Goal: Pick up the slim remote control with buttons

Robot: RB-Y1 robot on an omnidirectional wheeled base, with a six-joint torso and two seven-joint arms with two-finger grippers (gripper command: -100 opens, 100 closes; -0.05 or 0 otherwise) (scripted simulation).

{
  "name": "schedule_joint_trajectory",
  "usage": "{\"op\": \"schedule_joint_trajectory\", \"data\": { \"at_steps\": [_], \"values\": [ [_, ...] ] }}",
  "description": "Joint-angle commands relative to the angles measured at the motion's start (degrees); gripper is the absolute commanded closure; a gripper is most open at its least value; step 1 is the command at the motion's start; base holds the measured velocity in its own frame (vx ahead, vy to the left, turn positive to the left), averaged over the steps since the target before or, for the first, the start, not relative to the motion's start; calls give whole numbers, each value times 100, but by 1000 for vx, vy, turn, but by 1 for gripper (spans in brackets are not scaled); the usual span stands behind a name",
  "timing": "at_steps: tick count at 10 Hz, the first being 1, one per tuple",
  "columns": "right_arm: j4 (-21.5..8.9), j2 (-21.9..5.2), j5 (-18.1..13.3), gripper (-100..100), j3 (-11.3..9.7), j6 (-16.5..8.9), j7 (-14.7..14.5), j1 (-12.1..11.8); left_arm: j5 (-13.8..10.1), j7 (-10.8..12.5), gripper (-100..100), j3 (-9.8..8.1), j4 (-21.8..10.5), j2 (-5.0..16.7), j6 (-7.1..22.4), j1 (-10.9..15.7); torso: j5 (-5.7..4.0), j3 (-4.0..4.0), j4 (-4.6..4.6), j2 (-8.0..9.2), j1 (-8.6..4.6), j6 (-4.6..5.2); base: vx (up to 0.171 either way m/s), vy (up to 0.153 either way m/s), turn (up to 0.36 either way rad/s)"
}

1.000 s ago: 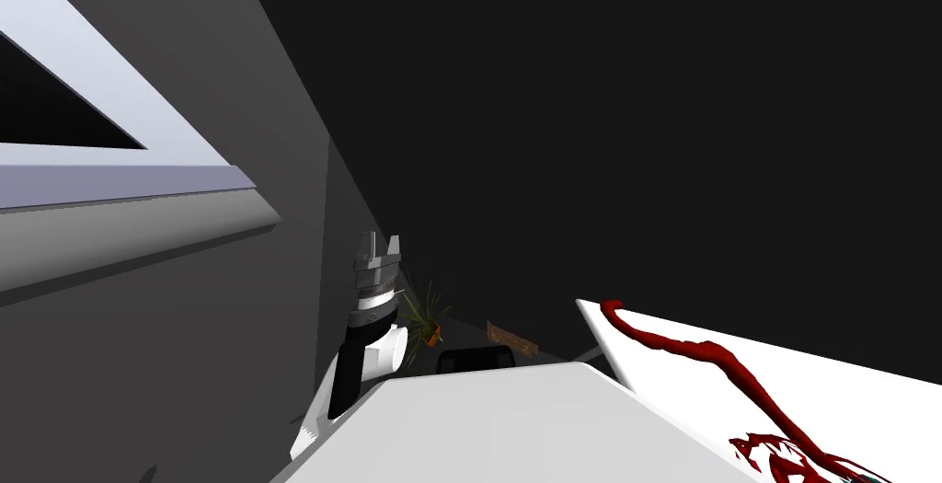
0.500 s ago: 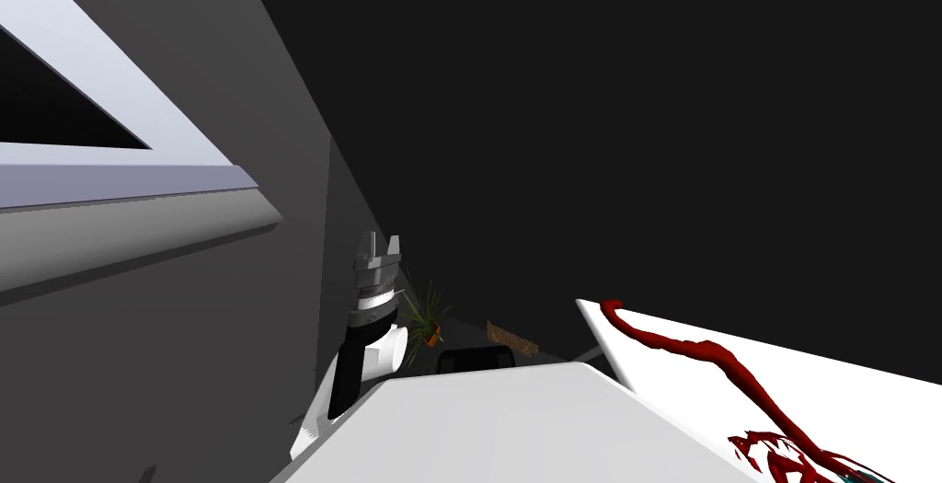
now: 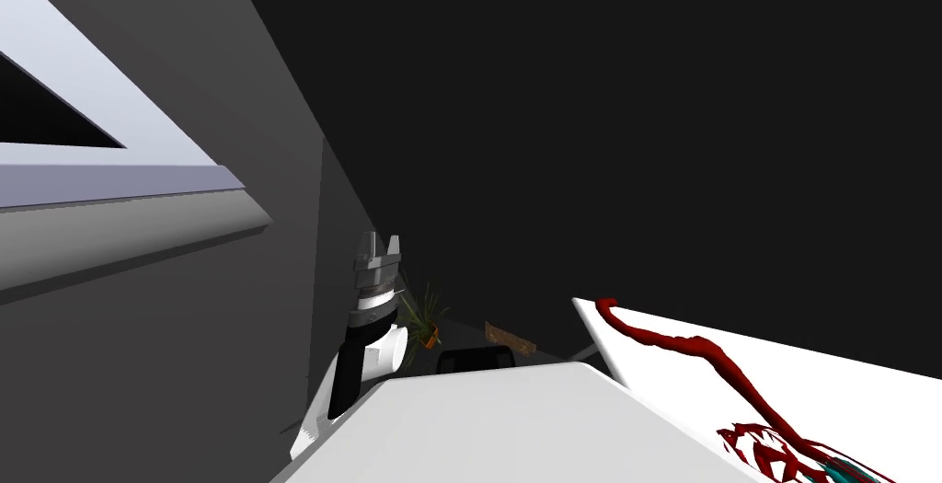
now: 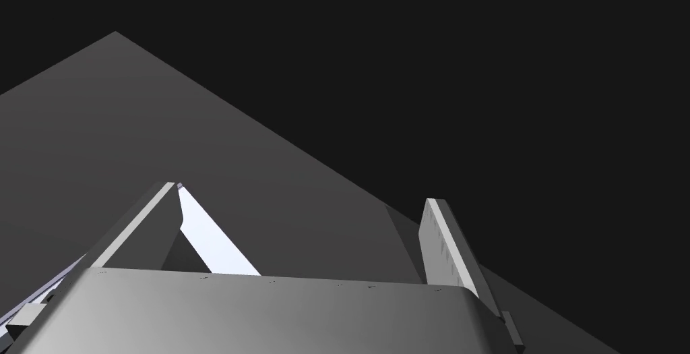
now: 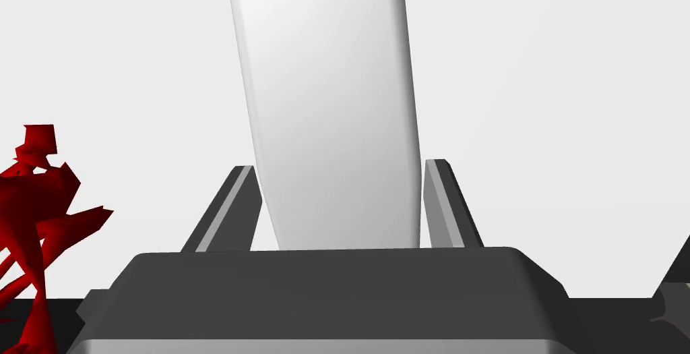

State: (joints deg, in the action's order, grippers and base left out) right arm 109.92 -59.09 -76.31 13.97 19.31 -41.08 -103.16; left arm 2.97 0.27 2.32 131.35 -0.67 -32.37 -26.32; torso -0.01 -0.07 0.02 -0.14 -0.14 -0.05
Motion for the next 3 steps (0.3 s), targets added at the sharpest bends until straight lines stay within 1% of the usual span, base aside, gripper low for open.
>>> {"op": "schedule_joint_trajectory", "data": {
  "at_steps": [1, 2, 3],
  "values": [
    [161, 6, 16, 100, 149, 13, -23, -197, 0, 0, 0, 0, 0, 0, 0, 0, 0, 0, 0, 0, 0, 0, 12, -26, -37],
    [98, 16, 22, 100, 103, 16, -25, -130, 0, 0, 0, 0, 0, 0, 0, 0, 2, -1, -1, -1, 2, -1, 5, -12, -7],
    [109, 19, 25, 0, 116, 20, -30, -143, 0, 0, 0, 0, 0, 0, 0, 0, -1, 0, 0, 1, 5, -3, 0, 0, 0]
  ]
}}
